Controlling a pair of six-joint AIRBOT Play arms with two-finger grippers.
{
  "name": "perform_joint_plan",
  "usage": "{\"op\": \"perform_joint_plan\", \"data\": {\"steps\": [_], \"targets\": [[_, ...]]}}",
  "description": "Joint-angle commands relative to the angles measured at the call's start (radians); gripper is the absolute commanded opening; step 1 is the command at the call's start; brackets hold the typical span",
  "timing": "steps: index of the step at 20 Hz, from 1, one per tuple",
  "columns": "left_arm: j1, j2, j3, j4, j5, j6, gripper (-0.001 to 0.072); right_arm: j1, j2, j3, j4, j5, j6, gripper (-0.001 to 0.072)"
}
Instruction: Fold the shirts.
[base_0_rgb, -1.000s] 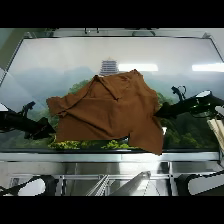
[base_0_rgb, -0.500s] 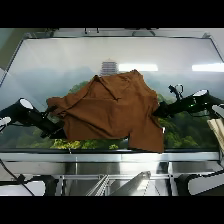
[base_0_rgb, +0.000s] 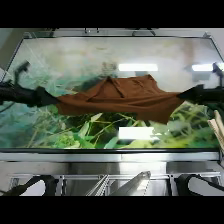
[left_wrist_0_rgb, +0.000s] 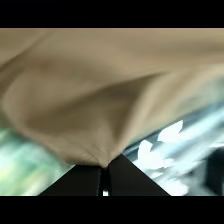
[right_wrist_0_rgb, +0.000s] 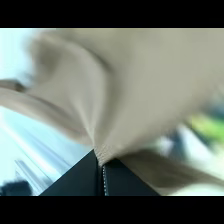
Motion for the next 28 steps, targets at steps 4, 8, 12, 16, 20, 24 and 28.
{"op": "perform_joint_plan", "data": {"steps": [4, 8, 12, 16, 20, 24, 28], "targets": [[0.23, 0.402, 0.309, -0.435, 0.063, 0.13, 0.002, -0.174, 0.545, 0.116, 0.543, -0.122, -0.053, 0.0021], [0.41, 0.497, 0.452, -0.472, 0.086, 0.115, 0.002, -0.25, 0.686, 0.31, 0.521, -0.286, -0.05, 0.002], [0.258, 0.382, 0.585, -0.317, 0.057, 0.053, 0.002, -0.251, 0.658, 0.383, 0.357, -0.302, 0.027, 0.0021], [0.058, 0.19, 0.547, -0.096, -0.032, 0.006, 0.0019, -0.193, 0.571, 0.296, 0.203, -0.252, 0.072, 0.002], [-0.011, 0.003, 0.357, 0.015, 0.042, 0.027, 0.0019, -0.064, 0.461, 0.018, 0.127, -0.342, 0.005, 0.002], [-0.011, -0.252, 0.277, 0.018, 0.18, 0.105, 0.0019, 0.075, 0.174, -0.089, 0.149, -0.529, -0.11, 0.002], [-0.011, -0.564, 0.424, 0.018, 0.193, 0.116, 0.0019, 0.132, -0.191, -0.059, 0.438, -0.546, -0.315, 0.002]]}}
